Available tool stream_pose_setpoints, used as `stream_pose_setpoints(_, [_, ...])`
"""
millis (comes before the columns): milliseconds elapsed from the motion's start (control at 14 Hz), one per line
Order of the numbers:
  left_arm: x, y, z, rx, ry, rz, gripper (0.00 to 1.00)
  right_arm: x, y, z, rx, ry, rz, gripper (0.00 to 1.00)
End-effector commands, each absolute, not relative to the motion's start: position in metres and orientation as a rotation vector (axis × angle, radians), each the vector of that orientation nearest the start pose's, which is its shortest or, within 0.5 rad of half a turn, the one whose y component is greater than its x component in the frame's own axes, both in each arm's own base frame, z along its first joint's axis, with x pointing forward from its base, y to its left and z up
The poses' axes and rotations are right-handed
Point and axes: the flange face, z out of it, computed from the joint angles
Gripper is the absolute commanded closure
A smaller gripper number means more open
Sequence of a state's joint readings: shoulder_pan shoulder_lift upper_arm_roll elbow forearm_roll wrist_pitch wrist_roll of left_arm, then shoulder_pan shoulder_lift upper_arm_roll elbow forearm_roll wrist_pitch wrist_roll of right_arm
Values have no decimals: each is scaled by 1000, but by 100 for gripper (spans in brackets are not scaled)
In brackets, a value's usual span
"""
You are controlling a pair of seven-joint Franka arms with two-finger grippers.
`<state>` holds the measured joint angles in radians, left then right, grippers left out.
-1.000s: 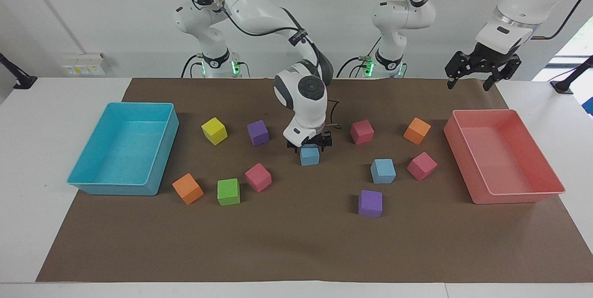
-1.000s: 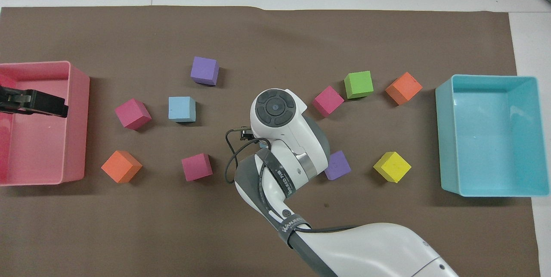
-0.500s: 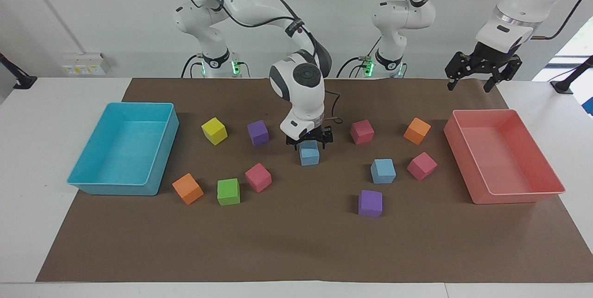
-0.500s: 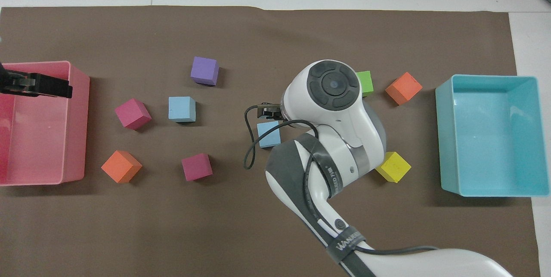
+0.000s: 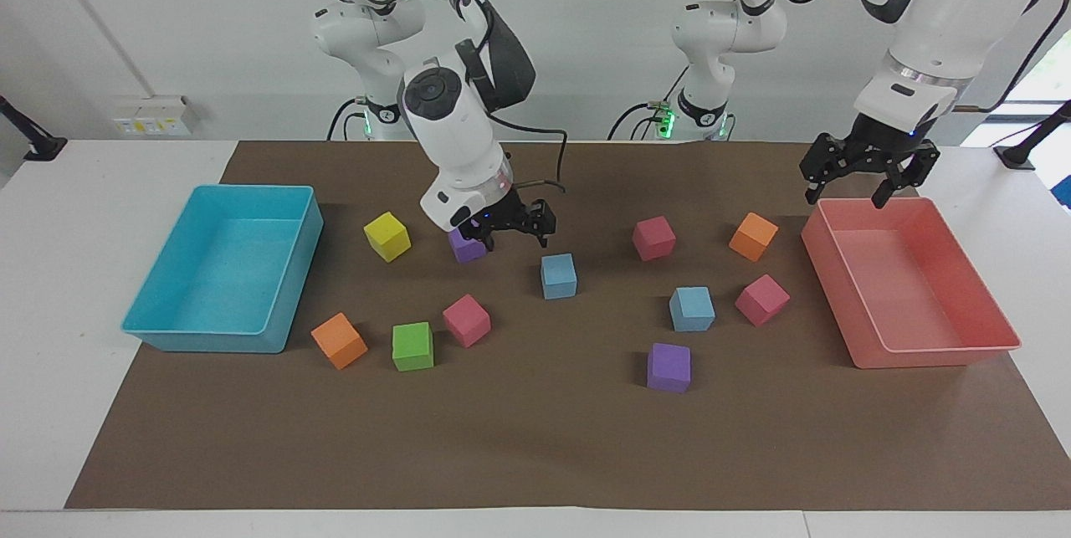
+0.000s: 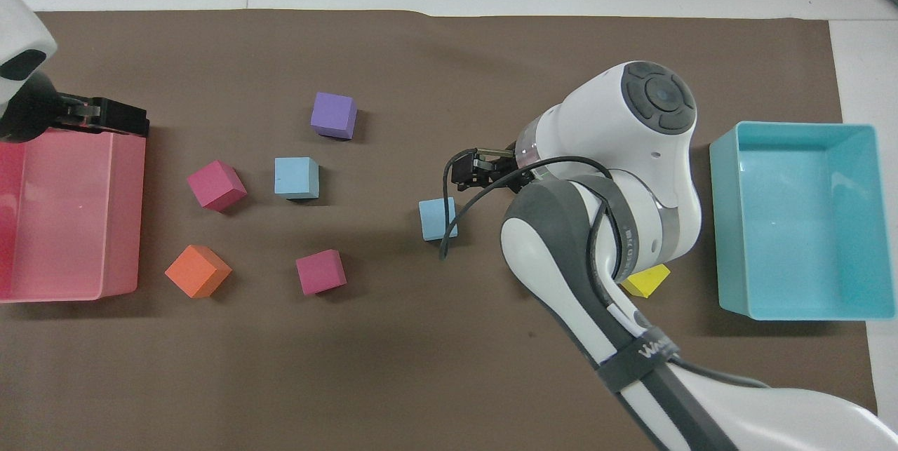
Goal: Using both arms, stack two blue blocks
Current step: 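Open and raise the right gripper while the left gripper reaches out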
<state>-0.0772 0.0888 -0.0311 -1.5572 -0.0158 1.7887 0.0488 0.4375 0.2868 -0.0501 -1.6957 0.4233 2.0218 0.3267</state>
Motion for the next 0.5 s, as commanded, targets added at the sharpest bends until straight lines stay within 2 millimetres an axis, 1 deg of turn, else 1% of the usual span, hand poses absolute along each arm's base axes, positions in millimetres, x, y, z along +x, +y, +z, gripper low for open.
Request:
stream_pose_setpoints(0, [607, -73, 582, -3156, 238, -263, 0, 585, 240, 428, -2679, 174, 151, 0])
stream_pose_setpoints(71, [610, -74, 575, -3156, 238, -261, 0, 586, 235, 425, -2653, 176, 159, 0])
stream_pose_setpoints(143, [615, -75, 565, -3157, 237, -251, 0, 585, 231, 417, -2623, 172, 176, 0])
stream_pose_setpoints(214, [621, -85, 551, -3159, 248, -239, 0, 584, 229, 410, -2582, 161, 180, 0])
stream_pose_setpoints(286, [625, -97, 541, -3165, 228, -242, 0, 585, 221, 401, -2548, 152, 156, 0])
stream_pose_setpoints(357, [629, -102, 529, -3170, 186, -253, 0, 582, 217, 388, -2514, 140, 146, 0])
stream_pose_setpoints(429, [631, -104, 520, -3171, 180, -272, 0, 578, 217, 375, -2472, 125, 147, 0])
